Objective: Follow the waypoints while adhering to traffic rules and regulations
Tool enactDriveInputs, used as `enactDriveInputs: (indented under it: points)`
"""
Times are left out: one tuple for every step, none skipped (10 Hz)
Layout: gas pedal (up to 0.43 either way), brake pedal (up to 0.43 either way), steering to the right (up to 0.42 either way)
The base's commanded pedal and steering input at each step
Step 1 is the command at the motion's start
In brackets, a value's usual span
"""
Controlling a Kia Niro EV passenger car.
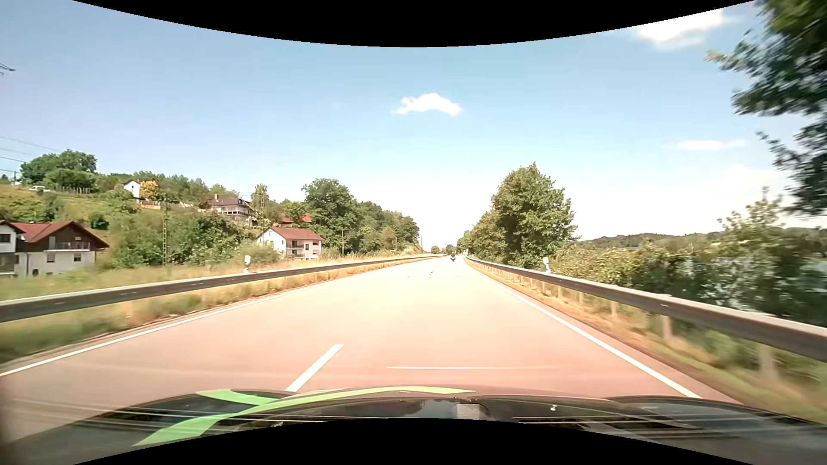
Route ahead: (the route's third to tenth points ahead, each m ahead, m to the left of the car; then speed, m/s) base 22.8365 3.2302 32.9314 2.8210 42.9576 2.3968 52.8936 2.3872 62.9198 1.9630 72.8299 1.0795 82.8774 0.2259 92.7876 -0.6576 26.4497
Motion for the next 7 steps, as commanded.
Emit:
enactDriveInputs:
  points:
    - [0.24,0.0,0.004]
    - [0.248,0.0,0.003]
    - [0.248,0.0,0.004]
    - [0.24,0.0,0.004]
    - [0.228,0.0,0.005]
    - [0.228,0.0,0.005]
    - [0.228,0.0,0.005]
